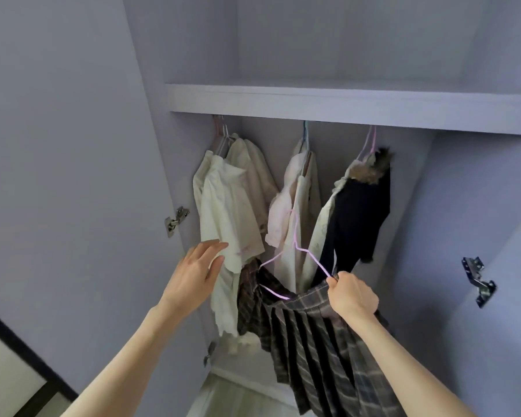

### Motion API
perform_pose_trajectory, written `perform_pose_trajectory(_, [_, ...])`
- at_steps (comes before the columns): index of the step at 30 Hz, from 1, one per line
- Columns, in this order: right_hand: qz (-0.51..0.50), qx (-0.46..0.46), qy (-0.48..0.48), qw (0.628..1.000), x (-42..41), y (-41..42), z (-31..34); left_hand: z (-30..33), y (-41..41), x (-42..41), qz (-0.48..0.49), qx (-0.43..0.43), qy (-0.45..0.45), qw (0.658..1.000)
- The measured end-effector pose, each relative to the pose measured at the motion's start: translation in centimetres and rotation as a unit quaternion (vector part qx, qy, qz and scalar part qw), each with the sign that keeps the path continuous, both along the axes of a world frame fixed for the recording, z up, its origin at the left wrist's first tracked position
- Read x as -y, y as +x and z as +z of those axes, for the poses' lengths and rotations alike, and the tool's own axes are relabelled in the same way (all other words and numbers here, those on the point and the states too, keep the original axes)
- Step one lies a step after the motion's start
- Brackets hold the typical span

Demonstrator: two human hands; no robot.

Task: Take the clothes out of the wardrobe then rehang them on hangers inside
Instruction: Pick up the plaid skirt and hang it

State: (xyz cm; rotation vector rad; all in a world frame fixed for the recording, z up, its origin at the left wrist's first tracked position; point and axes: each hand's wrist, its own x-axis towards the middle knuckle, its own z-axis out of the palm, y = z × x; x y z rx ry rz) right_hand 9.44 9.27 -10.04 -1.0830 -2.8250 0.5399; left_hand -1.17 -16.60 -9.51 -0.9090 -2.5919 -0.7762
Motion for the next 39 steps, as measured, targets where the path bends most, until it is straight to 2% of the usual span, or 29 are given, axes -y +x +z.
perform_pose_trajectory(2, [0.007, 0.002, -0.111, 0.994, 0.9, -2.3, -0.1, 0.6, -2.1, 0.6, -0.002, 0.006, 0.007, 1.0])
perform_pose_trajectory(5, [0.01, -0.058, -0.262, 0.963, 3.0, -5.1, 0.1, 1.2, -5.3, 1.5, -0.012, -0.004, 0.014, 1.0])
perform_pose_trajectory(10, [0.012, -0.144, -0.359, 0.922, 6.8, -9.3, 0.5, 2.2, -10.1, 2.3, -0.021, 0.002, 0.021, 1.0])
perform_pose_trajectory(13, [0.015, -0.177, -0.353, 0.919, 8.1, -11.5, 1.2, 3.3, -12.3, 2.3, -0.026, -0.012, 0.026, 0.999])
perform_pose_trajectory(17, [0.018, -0.22, -0.387, 0.895, 8.9, -13.8, 1.8, 5.2, -14.8, 1.1, -0.04, -0.048, 0.038, 0.997])
perform_pose_trajectory(23, [0.039, -0.261, -0.345, 0.901, 8.6, -17.9, 2.4, 7.7, -18.0, -1.4, -0.047, -0.089, 0.044, 0.994])
perform_pose_trajectory(31, [0.062, -0.343, -0.301, 0.888, 6.7, -26.0, 4.0, 12.2, -24.6, -4.8, 0.006, -0.182, 0.004, 0.983])
perform_pose_trajectory(36, [0.083, -0.386, -0.285, 0.873, 4.9, -31.1, 5.5, 14.8, -28.0, -6.9, 0.058, -0.275, -0.008, 0.96])
perform_pose_trajectory(39, [0.083, -0.405, -0.281, 0.866, 4.0, -33.5, 6.3, 14.9, -28.4, -7.1, 0.075, -0.3, -0.001, 0.951])
